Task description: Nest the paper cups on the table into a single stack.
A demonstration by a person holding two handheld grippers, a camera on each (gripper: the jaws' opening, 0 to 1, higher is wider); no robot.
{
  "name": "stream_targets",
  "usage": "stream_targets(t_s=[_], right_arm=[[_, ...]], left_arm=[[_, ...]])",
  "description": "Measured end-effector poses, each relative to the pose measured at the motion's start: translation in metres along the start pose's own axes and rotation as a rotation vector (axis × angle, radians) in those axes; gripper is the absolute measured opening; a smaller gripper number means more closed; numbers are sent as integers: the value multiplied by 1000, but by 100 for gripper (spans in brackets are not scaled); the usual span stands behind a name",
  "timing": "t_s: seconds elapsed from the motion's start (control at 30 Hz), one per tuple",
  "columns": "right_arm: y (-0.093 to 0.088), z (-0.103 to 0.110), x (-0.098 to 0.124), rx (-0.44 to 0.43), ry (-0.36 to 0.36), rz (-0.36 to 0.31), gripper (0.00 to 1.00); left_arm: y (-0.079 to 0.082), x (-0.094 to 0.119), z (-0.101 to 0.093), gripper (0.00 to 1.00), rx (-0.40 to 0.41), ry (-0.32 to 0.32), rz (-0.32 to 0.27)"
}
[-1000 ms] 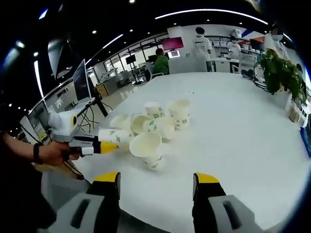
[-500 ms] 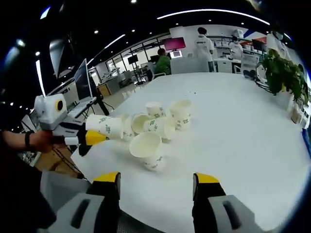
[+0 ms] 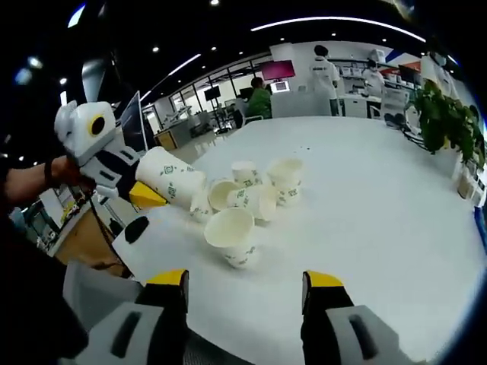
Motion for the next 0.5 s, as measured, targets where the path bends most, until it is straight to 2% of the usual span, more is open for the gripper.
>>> stream_targets(t_s=[0.13,0.23,0.3,0.33,0.5], right_arm=[[-2,-1,0,-6,-2,1,59],[-3,-3,2,-11,-3,-5,59],[-3,-4,4,-11,-5,-10,59],[-3,-4,5,-12,-6,-12,59],[-4,-5,7,-7,-10,-13,59]], left_arm=[[11,-6,10,0,2,-70,84],[20,-9,14,0,-30,-123,155],[22,-13,21,0,-106,-149,209],[26,-15,18,0,-140,-168,242],[37,-28,21,0,-245,-244,319]])
Point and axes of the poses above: the point that each gripper's makers call its tool centre point, and the gripper's own axes: x roughly backward along the fingers, z roughly to its left, y roughly out of its top, the point moved 8 cm from there along x, roughly backward along the fingers, and after that the axes turned 14 degrees about -z, right-handed, at the moved point
